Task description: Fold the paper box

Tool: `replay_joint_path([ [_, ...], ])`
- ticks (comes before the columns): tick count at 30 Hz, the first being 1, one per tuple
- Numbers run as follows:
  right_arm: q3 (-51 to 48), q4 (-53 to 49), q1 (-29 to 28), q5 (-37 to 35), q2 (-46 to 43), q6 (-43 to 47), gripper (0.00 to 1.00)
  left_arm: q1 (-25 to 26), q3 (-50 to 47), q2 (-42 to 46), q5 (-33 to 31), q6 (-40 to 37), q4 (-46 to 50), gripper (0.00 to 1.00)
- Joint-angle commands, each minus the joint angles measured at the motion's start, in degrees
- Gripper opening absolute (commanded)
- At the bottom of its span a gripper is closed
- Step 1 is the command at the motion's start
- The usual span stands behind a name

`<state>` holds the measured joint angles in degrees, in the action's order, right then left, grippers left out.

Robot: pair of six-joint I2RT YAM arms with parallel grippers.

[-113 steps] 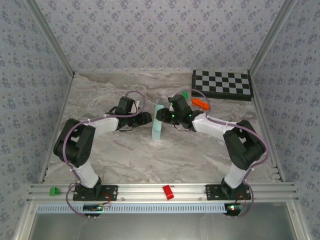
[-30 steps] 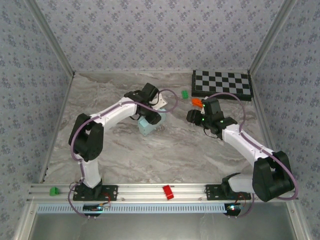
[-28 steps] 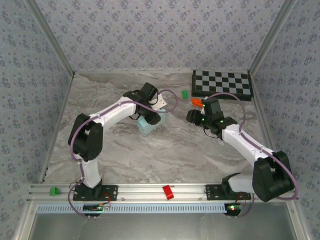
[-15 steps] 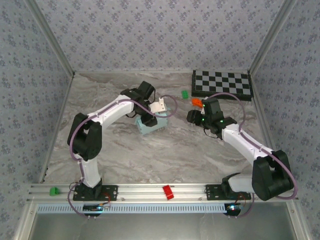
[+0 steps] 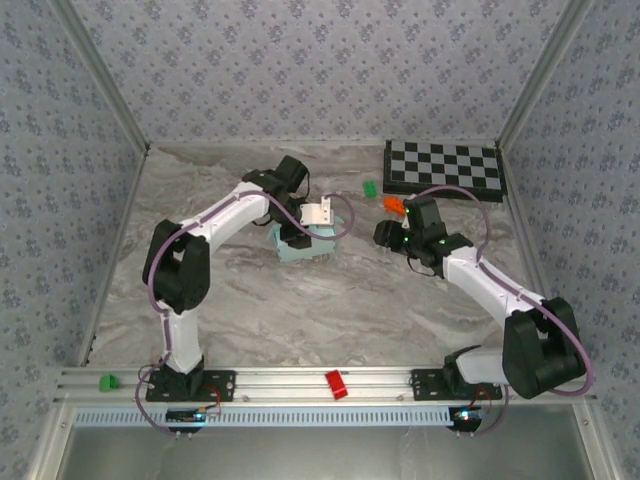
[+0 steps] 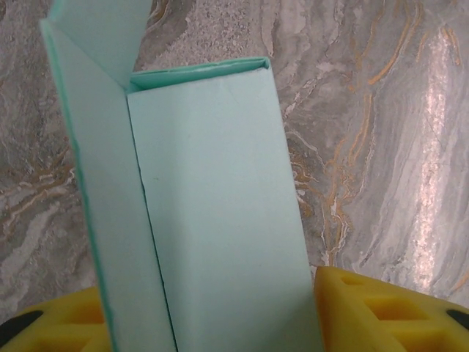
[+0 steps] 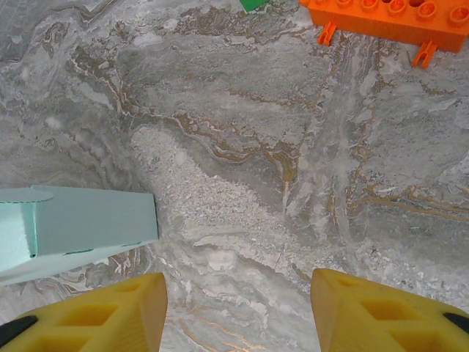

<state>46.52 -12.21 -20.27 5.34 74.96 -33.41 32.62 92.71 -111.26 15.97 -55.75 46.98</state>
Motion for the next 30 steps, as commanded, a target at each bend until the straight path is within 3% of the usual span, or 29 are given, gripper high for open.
replay_joint_path([
  [1,-0.7,-0.8,0.4,0.3,0.4,-0.1,0.56,-0.5,2.5,-1.4,2.6,-4.9,2.9,0.53],
  [6,-1.0,-1.4,0.4,-0.1,-0.2,0.0,0.56,-0.5,2.9,-1.8,2.5,-6.2,1.9,0.55],
  [18,-0.7,-1.1,0.5,0.0,-0.3,0.6,0.57,0.4,3.0,3.1,0.6,-3.0,-0.5,0.75],
  [21,0.1,-1.3,0.5,0.3,0.2,1.6,0.57,0.7,3.5,4.8,-0.4,-1.1,-0.4,0.76],
  [27,2.7,-1.6,0.4,1.9,1.4,4.9,0.58,0.7,2.1,10.8,-1.4,8.2,-4.9,0.79],
  [30,5.0,-2.8,0.5,2.5,2.2,7.7,0.59,0.5,0.0,14.7,-4.2,16.6,-10.2,0.81],
])
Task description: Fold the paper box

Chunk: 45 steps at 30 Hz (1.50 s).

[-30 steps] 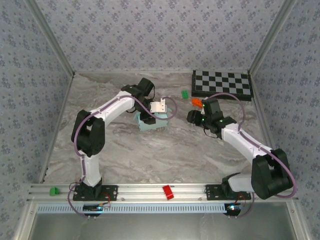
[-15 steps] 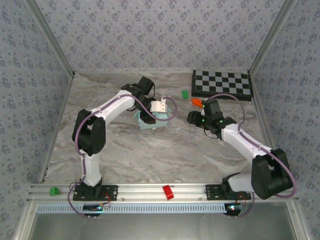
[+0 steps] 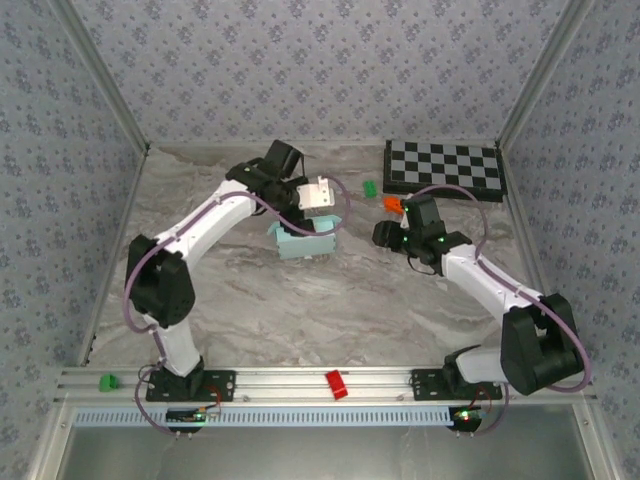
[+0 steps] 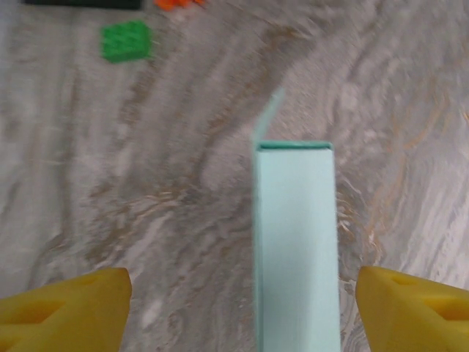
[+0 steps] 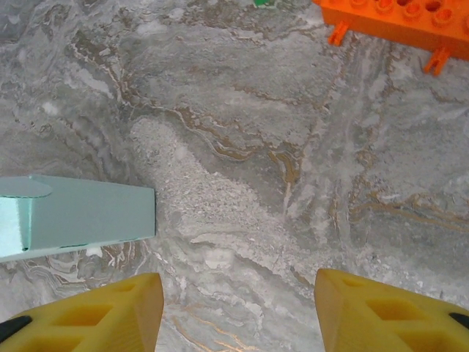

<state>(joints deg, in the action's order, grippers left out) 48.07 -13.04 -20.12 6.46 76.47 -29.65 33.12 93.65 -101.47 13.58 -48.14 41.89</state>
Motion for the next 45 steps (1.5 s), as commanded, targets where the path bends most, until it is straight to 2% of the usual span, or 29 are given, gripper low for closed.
replay_joint_path([
  [1,4.3,-2.6,0.3,1.6,1.1,5.2,0.59,-0.3,-1.7,6.1,-3.0,12.3,-6.4,0.81],
  [4,6.9,-4.0,0.2,2.7,2.4,8.6,0.59,-1.6,-4.4,10.1,-5.4,21.4,-8.1,0.81],
  [10,12.2,-7.0,0.1,6.4,5.3,15.2,0.59,-4.5,-13.7,18.7,-14.6,42.1,-11.3,0.8],
  [14,16.5,-10.0,-0.2,9.4,7.6,19.8,0.59,-7.6,-18.3,23.4,-15.3,54.0,-7.9,0.81],
  [17,19.3,-12.1,-0.7,10.7,9.3,22.3,0.58,-9.6,-22.8,26.3,-12.9,59.0,-7.1,0.81],
  [27,28.1,-17.1,-4.1,14.4,16.4,27.7,0.57,-11.8,-32.8,29.3,-4.3,62.2,-9.0,0.79],
  [40,29.5,-14.5,-7.3,13.9,20.5,26.9,0.56,-12.1,-33.6,22.8,0.6,64.8,-13.7,0.63],
  [45,29.4,-14.2,-7.5,13.9,21.2,26.7,0.56,-12.6,-33.9,21.7,3.7,65.6,-16.3,0.62],
])
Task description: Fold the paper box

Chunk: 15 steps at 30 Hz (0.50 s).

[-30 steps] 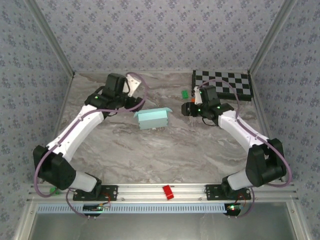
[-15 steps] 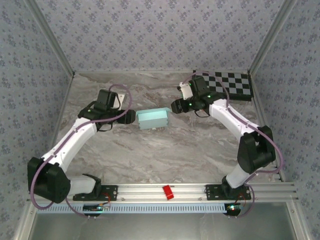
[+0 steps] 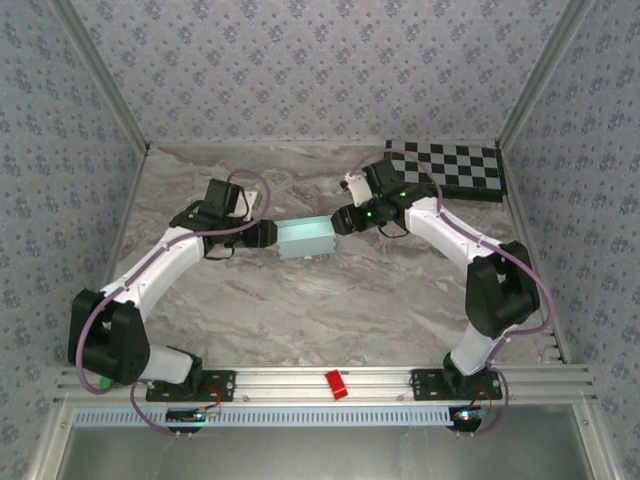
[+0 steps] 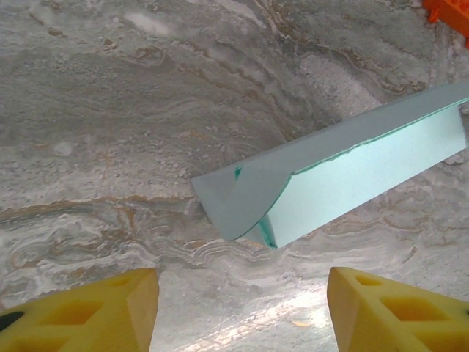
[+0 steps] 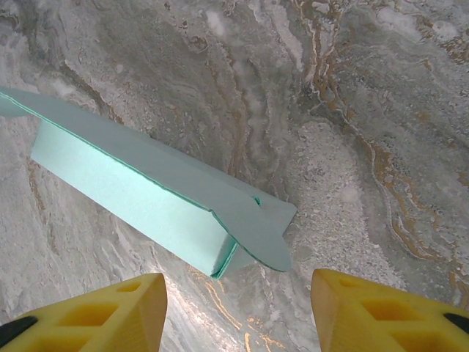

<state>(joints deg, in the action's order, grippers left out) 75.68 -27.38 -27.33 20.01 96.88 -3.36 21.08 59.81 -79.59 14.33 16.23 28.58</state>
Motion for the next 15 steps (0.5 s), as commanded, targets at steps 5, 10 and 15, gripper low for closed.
replay_joint_path([
  [5,1.5,1.2,-0.3,0.0,1.4,-0.4,0.56,-1.0,0.7,-2.0,3.4,1.5,-3.7,0.6],
  [10,1.8,1.8,-0.3,0.4,2.4,-1.1,0.54,-1.1,1.7,-3.8,4.8,1.5,-3.7,0.59],
  [15,1.8,1.9,-0.2,0.2,2.8,-1.5,0.52,-1.1,2.3,-5.0,5.5,1.7,-3.9,0.56],
])
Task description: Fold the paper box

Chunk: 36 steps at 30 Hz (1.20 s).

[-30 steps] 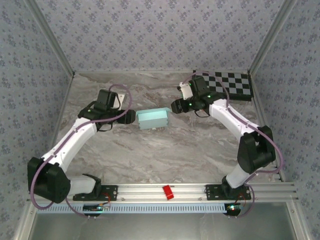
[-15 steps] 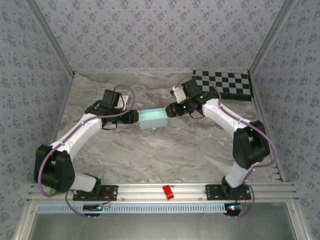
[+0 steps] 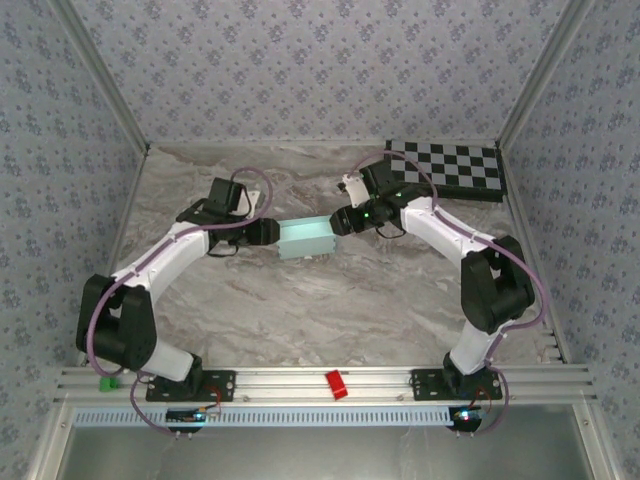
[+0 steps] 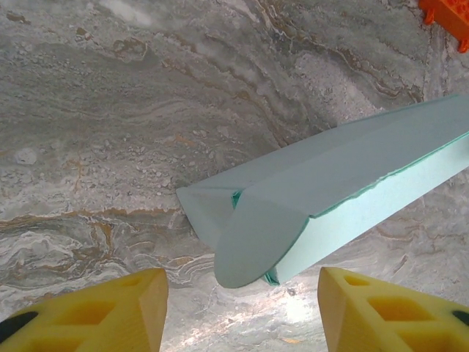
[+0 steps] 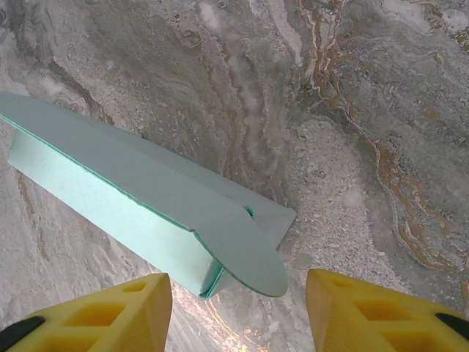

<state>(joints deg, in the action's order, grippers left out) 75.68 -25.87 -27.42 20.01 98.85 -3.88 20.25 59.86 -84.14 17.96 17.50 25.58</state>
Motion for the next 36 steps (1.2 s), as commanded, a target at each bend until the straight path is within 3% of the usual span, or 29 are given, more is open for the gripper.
replay_joint_path([
  [1,1.8,0.4,-0.1,0.3,0.9,-1.1,0.51,-0.3,2.3,-0.6,2.1,0.5,-1.0,0.55],
  [24,2.0,0.4,-0.8,0.7,0.8,-1.9,0.29,-0.3,2.2,-1.1,4.5,1.3,-2.7,0.4],
  [36,2.5,0.5,-2.0,1.2,1.4,-2.8,0.26,-0.3,2.1,-1.2,5.6,1.8,-2.9,0.29],
])
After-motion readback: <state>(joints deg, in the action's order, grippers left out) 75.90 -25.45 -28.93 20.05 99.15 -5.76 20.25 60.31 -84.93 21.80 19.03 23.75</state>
